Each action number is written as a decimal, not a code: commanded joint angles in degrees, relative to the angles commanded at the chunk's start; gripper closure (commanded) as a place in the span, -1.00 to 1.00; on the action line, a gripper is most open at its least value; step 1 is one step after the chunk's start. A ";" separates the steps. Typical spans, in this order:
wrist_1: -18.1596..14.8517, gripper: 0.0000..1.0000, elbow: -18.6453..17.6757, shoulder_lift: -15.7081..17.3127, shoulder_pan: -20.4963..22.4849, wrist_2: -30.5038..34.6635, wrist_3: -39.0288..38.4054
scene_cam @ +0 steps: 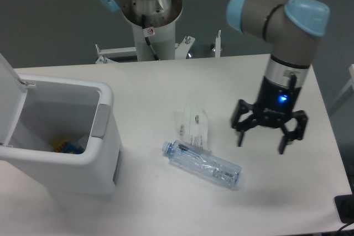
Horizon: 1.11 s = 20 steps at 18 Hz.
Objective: Open the trash can
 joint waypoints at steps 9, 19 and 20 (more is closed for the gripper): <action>-9.14 -1.00 -0.70 0.52 -0.88 16.90 24.33; -10.90 -1.00 -1.32 1.23 -0.18 18.23 30.43; -10.73 -1.00 -1.49 1.32 -0.18 18.23 30.43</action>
